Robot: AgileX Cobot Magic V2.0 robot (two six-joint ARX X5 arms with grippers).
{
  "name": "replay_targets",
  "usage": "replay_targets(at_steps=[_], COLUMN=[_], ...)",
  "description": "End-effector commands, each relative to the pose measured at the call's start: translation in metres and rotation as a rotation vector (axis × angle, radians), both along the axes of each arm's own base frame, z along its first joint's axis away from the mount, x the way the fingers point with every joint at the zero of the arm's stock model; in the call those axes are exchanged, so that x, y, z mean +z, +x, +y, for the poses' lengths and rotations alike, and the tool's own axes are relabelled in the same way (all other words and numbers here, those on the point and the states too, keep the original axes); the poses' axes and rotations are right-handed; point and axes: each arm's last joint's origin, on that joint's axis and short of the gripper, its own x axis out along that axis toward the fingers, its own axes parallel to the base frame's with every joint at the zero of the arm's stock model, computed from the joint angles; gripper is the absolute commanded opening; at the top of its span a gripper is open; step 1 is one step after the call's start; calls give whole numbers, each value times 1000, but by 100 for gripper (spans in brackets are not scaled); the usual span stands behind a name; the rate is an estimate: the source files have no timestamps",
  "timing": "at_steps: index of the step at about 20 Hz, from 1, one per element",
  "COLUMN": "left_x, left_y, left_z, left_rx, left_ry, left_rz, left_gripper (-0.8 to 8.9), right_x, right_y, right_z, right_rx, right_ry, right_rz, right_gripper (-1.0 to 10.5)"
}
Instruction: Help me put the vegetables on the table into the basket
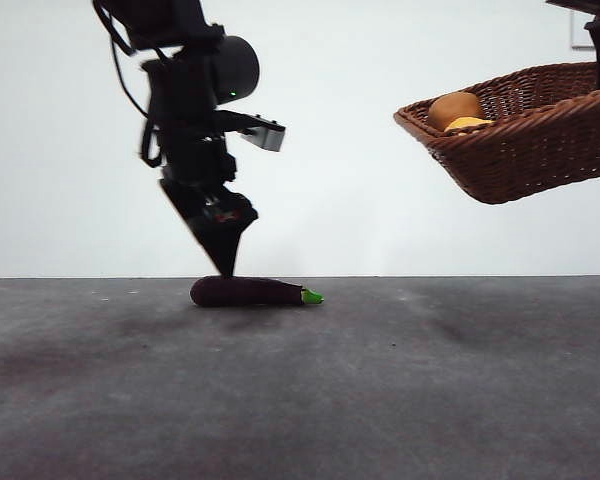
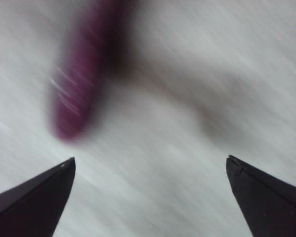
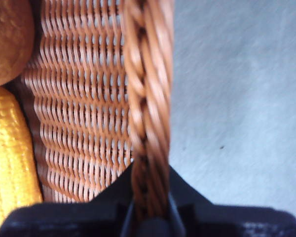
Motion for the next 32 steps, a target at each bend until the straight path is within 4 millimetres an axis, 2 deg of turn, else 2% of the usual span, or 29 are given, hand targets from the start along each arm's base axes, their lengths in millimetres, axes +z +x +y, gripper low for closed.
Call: replay_targets(at_steps=[1,4,9,19,23,27,30,32], left_x=[14,18,-3,-42,-49,-59,-63,-63], left_y=[26,47,70,82,87,92,94,95], left_z=[-1,2,5,8,5,14,16,15], left_rx=[3,28,49,16,27,51,57,53], left_ry=[-6,-7,-17,-16,-39,-38,-41,-64], left_rz=[-107,-116,-71,11,-16,10,6,3], left_gripper=[470,470,470,512,501,499,418,301], right_x=[1,2,2,3,3,3,3,3], right_y=[0,0,2,5,5,5,5,5], right_z=[0,1,1,1,1,1,1,1], right_rx=[38,56,85,94,95,94,91,89], right_ry=[-5,-5,7,-1,-1,-1,1,2], right_rz=[-28,-40,-61,-95,-94,-94,-93,-94], right_gripper=[-16,-16,-16,-16,-16,-16,-16,-16])
